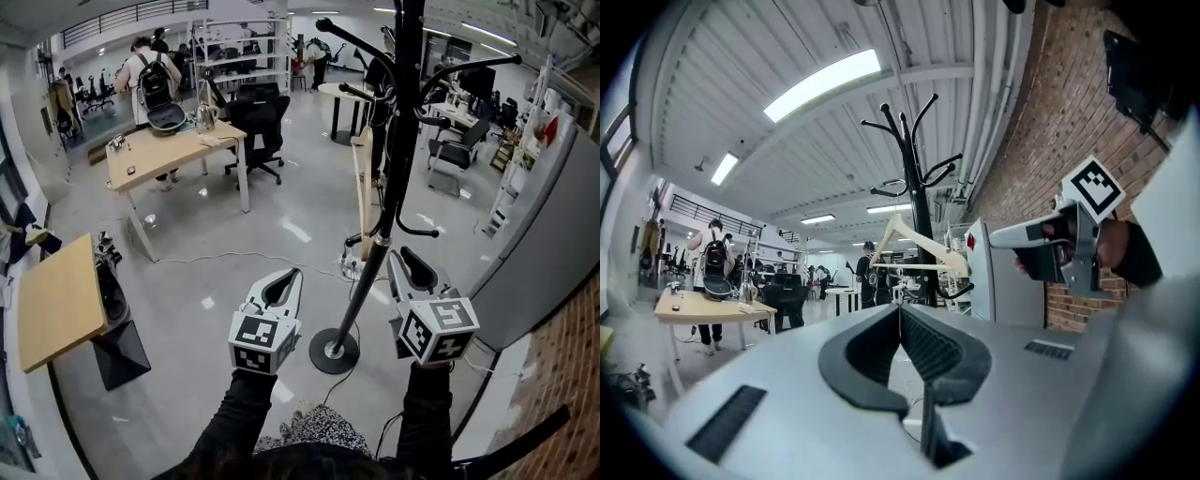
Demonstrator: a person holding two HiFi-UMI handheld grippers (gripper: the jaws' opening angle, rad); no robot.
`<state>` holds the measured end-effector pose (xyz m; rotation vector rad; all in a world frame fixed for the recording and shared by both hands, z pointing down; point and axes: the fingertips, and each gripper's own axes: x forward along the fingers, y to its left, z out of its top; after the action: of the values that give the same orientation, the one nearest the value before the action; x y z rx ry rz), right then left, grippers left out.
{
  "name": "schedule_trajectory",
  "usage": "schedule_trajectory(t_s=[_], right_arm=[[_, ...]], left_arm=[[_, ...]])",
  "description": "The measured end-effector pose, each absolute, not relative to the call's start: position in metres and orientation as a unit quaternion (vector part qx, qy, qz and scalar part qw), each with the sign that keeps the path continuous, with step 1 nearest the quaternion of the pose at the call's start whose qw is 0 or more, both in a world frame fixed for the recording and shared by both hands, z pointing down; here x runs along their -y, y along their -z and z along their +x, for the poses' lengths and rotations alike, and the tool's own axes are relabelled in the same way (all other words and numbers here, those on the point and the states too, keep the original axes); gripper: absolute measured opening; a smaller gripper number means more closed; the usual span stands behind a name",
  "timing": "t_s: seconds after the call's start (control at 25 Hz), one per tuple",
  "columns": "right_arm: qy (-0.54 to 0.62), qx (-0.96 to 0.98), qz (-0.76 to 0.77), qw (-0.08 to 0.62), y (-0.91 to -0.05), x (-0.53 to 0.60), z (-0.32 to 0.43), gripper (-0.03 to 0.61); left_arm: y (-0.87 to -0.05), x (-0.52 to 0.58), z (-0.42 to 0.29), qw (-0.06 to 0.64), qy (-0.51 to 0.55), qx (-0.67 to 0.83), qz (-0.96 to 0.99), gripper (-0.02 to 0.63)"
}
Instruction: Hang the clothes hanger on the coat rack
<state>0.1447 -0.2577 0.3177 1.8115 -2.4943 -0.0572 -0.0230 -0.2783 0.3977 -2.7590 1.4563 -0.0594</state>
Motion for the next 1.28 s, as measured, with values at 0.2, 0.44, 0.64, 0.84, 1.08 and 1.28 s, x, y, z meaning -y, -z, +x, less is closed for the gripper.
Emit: schedule_trajectory(t_s=[0.2,0.44,0.64,0.84,1.08,1.28], right_arm=[[-0.008,0.798,0.602,0.036,-0.358,0.232,0.161,0.089],[-0.025,0.784,0.620,0.019,-0.375,0.210,0.182,0.015],[-0.021,0.781,0.624,0.029,-0.386,0.193,0.195,0.012],[-0.008,0.780,0.624,0.038,-0.391,0.169,0.207,0.011],[-0.010,0.793,0.608,0.045,-0.394,0.134,0.221,0.011],[-0.011,0.795,0.606,0.042,-0.398,0.101,0.238,0.011]], left_arm=[[-0.400,0.255,-0.018,0.001,0.026,-0.452,-0.891,0.011],[-0.403,0.236,-0.009,0.010,0.034,-0.445,-0.895,0.011],[-0.403,0.222,0.003,0.013,0.033,-0.446,-0.894,0.011],[-0.398,0.197,0.023,0.019,0.021,-0.450,-0.892,0.011],[-0.394,0.159,0.052,0.018,0.018,-0.460,-0.888,0.011],[-0.399,0.120,0.065,0.018,0.023,-0.468,-0.883,0.011]])
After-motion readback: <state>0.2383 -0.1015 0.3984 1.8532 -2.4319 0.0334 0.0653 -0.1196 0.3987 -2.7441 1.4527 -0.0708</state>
